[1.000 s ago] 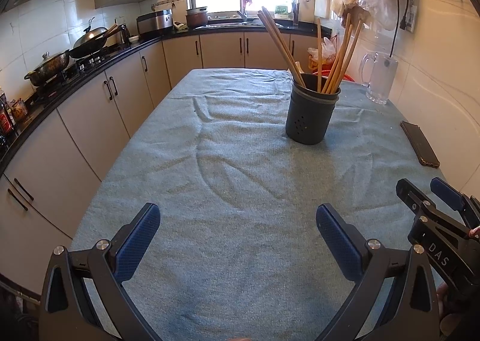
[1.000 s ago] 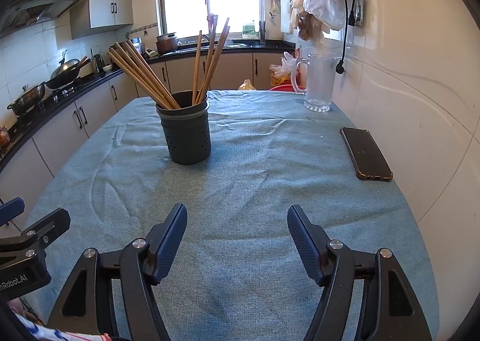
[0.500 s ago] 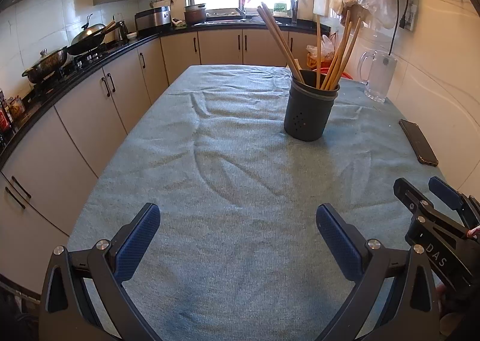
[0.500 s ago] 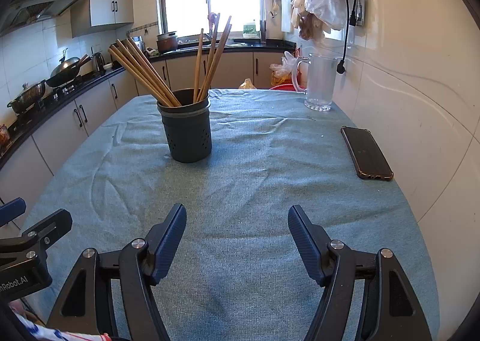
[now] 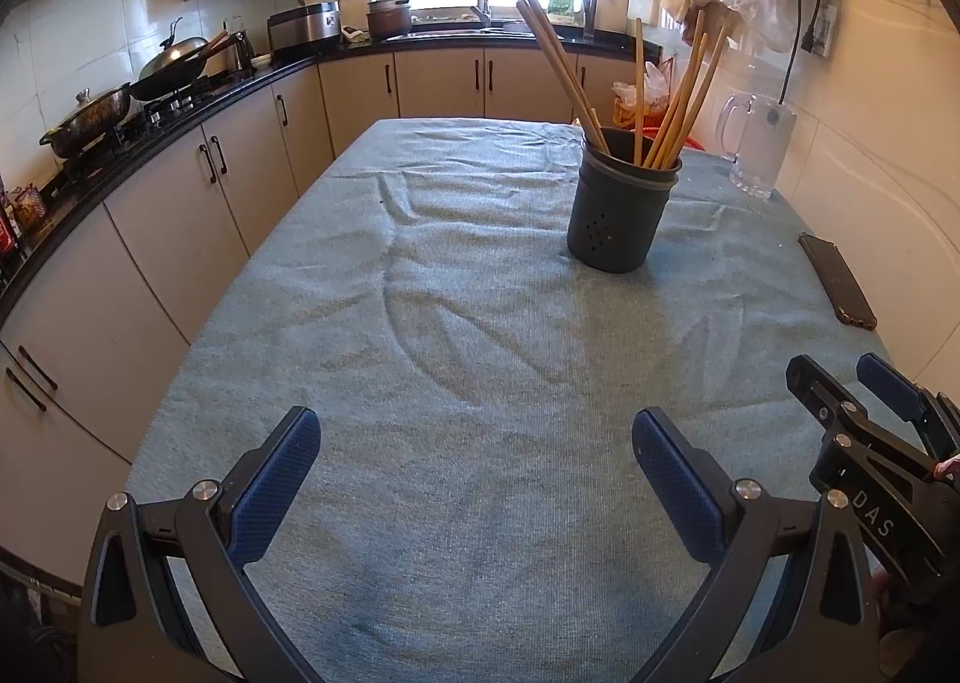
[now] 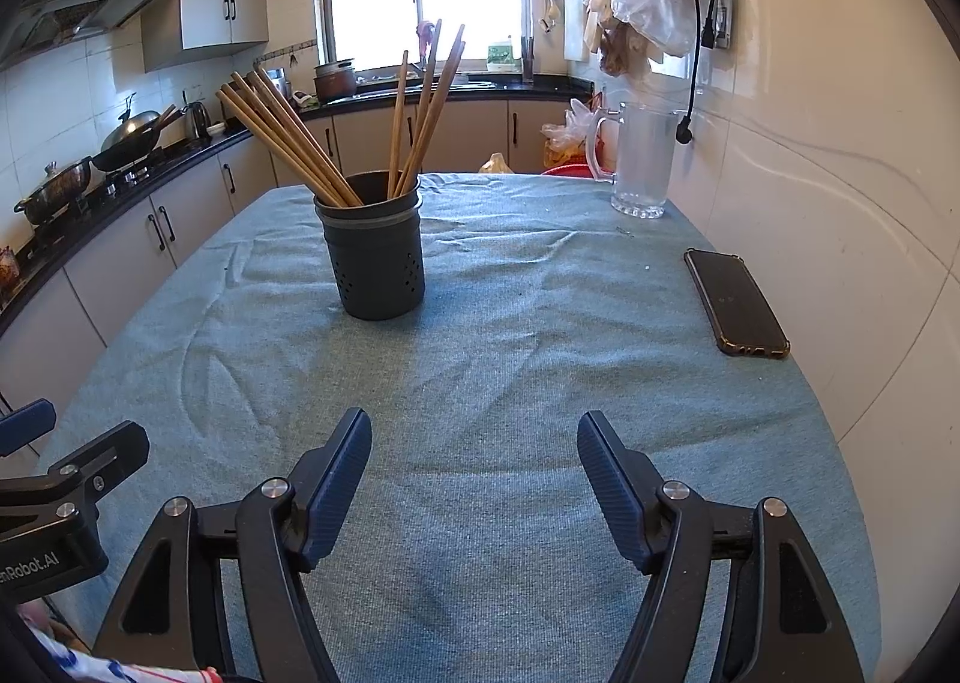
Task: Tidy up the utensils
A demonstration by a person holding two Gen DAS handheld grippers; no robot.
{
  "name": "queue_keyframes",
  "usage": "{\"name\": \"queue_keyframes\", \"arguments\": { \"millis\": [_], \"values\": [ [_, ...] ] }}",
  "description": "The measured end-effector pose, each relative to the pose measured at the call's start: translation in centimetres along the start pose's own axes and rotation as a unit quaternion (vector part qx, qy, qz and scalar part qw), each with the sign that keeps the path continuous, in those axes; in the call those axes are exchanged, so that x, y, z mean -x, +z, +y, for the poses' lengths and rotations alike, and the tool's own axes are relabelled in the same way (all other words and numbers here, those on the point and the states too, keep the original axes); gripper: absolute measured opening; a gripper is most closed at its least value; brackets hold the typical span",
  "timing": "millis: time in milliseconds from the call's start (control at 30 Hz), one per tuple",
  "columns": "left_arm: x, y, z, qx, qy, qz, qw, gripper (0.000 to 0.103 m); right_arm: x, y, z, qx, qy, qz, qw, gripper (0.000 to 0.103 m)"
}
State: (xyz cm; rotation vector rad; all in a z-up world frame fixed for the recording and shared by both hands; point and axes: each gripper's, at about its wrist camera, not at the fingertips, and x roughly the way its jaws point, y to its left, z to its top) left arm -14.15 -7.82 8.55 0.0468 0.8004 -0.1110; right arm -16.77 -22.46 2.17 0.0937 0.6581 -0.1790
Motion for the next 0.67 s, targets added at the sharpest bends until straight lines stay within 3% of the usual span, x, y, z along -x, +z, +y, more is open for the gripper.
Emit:
{"name": "queue_keyframes", "arguments": {
  "millis": [667],
  "values": [
    [-1.2, 0.0, 0.3, 0.002, -0.016, 0.022, 0.9996, 0.103, -0.5, -0.1, -0.1, 0.003, 0.001, 0.012, 1.000, 0.076]
  ]
}}
